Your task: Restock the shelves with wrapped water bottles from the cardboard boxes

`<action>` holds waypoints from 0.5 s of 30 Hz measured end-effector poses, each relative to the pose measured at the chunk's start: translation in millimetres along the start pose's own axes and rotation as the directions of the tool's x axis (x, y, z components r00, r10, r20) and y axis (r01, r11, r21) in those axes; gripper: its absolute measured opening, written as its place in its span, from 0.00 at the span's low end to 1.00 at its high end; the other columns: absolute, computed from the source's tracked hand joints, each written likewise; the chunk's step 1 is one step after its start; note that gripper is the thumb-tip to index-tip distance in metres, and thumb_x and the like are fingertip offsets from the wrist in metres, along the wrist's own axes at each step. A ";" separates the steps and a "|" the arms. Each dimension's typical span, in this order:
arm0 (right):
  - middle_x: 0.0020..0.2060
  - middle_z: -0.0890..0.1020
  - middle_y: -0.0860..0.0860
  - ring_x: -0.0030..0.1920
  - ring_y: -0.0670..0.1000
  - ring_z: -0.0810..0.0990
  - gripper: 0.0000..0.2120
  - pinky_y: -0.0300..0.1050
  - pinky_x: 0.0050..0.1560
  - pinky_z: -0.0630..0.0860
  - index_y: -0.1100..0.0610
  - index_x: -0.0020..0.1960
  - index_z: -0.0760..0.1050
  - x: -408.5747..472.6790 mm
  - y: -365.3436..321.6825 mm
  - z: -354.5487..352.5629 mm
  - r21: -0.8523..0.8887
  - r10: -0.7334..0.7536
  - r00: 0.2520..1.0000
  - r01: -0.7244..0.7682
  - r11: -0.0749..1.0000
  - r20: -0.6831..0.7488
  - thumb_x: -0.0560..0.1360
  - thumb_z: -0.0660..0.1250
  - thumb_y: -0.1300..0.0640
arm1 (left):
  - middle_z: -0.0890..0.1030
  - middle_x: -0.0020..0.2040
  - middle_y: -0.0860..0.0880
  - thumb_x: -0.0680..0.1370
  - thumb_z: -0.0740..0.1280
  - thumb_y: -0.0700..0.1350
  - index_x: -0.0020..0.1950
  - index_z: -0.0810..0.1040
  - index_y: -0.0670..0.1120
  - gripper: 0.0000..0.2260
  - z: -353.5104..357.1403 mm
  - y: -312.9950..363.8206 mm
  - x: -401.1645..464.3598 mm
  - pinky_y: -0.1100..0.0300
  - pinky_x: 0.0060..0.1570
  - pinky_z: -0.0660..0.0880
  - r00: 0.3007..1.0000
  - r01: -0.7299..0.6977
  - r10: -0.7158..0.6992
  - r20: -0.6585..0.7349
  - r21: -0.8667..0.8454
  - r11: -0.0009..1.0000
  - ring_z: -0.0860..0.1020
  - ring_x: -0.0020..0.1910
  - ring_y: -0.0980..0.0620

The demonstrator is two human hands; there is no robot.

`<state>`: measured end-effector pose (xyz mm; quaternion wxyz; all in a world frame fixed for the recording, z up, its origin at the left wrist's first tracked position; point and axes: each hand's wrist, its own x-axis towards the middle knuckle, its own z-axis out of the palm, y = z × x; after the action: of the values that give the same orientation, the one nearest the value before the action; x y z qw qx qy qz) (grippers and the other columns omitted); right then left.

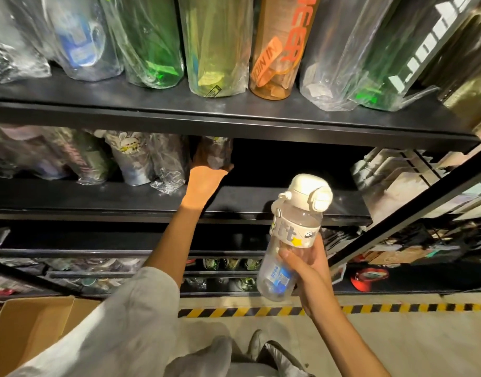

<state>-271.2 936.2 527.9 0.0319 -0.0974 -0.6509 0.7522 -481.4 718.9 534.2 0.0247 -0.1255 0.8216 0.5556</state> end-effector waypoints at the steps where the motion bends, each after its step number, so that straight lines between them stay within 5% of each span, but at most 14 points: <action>1: 0.63 0.83 0.52 0.65 0.57 0.82 0.30 0.59 0.64 0.78 0.45 0.69 0.74 5.3 -0.9 4.8 0.003 -0.020 1.000 0.020 1.000 0.000 0.70 0.75 0.60 | 0.66 0.31 0.49 0.77 0.75 0.49 0.32 0.63 0.48 0.24 0.7 -7.4 -3.8 0.50 0.38 0.68 0.999 -0.039 0.040 -0.011 0.065 0.997 0.67 0.33 0.50; 3: 0.65 0.82 0.52 0.67 0.57 0.80 0.32 0.61 0.67 0.77 0.45 0.72 0.72 17.6 -4.3 14.9 0.002 -0.047 0.999 0.047 0.999 0.012 0.71 0.76 0.61 | 0.68 0.36 0.46 0.78 0.76 0.51 0.37 0.67 0.43 0.21 -3.6 -20.4 -13.0 0.51 0.41 0.65 0.991 -0.107 0.121 -0.058 0.200 0.974 0.67 0.37 0.47; 5: 0.67 0.81 0.52 0.68 0.57 0.80 0.32 0.63 0.68 0.76 0.48 0.73 0.71 31.0 -7.8 24.8 -0.009 -0.080 0.996 0.080 0.997 0.028 0.72 0.76 0.61 | 0.72 0.52 0.40 0.79 0.74 0.52 0.55 0.72 0.35 0.21 -8.1 -29.3 -17.2 0.53 0.51 0.68 0.992 -0.093 0.114 -0.060 0.271 0.958 0.73 0.51 0.42; 9: 0.66 0.82 0.49 0.66 0.52 0.81 0.32 0.53 0.64 0.79 0.51 0.72 0.70 53.0 -15.3 47.6 -0.052 -0.138 0.990 0.140 0.989 0.037 0.72 0.78 0.59 | 0.66 0.78 0.42 0.81 0.71 0.52 0.80 0.62 0.40 0.33 -15.3 -47.2 -33.4 0.52 0.73 0.64 0.987 -0.159 0.153 0.043 0.284 0.945 0.65 0.78 0.42; 15: 0.65 0.81 0.49 0.65 0.51 0.81 0.32 0.51 0.65 0.79 0.53 0.72 0.68 85.8 -13.7 68.8 -0.092 -0.187 0.981 0.192 0.977 0.057 0.74 0.78 0.66 | 0.58 0.84 0.49 0.81 0.66 0.63 0.83 0.61 0.46 0.36 -35.4 -108.8 -29.7 0.52 0.82 0.46 0.922 -0.377 0.227 0.314 0.589 0.715 0.51 0.84 0.49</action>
<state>-369.3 886.3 541.6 0.0830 -0.0181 -0.6935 0.7154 -423.8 653.5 454.4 0.0649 0.0891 0.9621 0.2494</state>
